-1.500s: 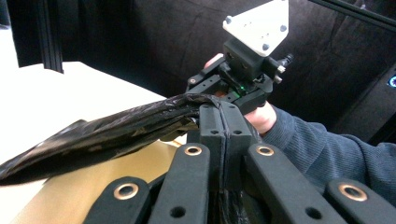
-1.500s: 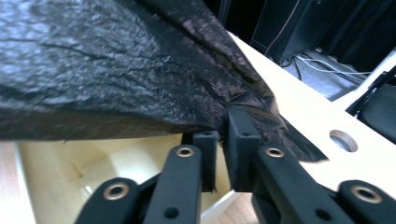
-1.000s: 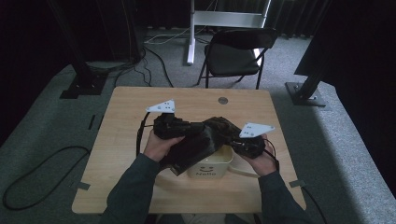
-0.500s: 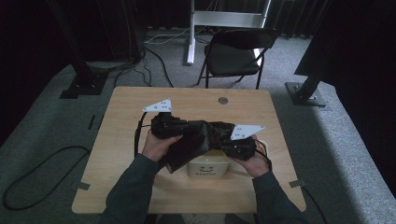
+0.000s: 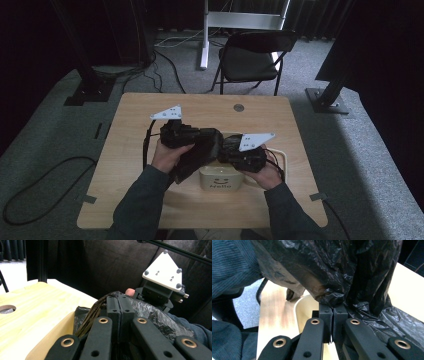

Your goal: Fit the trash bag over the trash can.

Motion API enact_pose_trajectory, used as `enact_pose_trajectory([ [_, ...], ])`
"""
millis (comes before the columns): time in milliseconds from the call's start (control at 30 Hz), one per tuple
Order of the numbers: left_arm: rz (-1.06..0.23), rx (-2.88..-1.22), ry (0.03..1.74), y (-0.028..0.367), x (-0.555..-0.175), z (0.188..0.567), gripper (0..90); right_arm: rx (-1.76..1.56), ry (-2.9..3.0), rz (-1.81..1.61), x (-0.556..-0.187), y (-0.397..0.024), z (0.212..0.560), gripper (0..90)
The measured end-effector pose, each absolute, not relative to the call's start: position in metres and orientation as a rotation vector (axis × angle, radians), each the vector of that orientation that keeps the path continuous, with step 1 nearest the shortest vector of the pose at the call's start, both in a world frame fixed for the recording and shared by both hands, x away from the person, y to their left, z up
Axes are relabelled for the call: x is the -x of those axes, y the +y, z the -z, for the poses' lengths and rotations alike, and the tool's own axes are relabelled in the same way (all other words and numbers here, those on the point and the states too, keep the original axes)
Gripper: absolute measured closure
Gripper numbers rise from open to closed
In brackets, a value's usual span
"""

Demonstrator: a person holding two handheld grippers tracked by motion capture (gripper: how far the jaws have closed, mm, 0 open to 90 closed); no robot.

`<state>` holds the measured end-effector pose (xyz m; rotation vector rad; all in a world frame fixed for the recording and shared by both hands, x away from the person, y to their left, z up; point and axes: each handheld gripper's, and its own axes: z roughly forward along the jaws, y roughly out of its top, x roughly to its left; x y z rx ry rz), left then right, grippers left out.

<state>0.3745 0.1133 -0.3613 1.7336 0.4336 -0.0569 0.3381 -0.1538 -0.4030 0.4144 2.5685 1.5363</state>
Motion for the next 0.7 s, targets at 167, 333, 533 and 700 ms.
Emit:
enact_pose_trajectory([
  [167, 0.048, -1.729, 0.439, 0.116, -0.374, 0.361, 89.8, -0.409, 2.572, -1.552, -0.339, -0.153, 0.403, 88.7],
  [333, 0.038, -1.727, 0.448, 0.122, -0.374, 0.36, 89.8, -0.405, 2.576, -1.551, -0.34, -0.15, 0.402, 88.7],
  [533, 0.023, -1.715, 0.462, 0.132, -0.373, 0.36, 89.7, -0.389, 2.586, -1.547, -0.34, -0.144, 0.4, 88.7],
  [700, 0.01, -1.699, 0.476, 0.143, -0.372, 0.359, 89.8, -0.37, 2.587, -1.549, -0.34, -0.137, 0.397, 88.7],
])
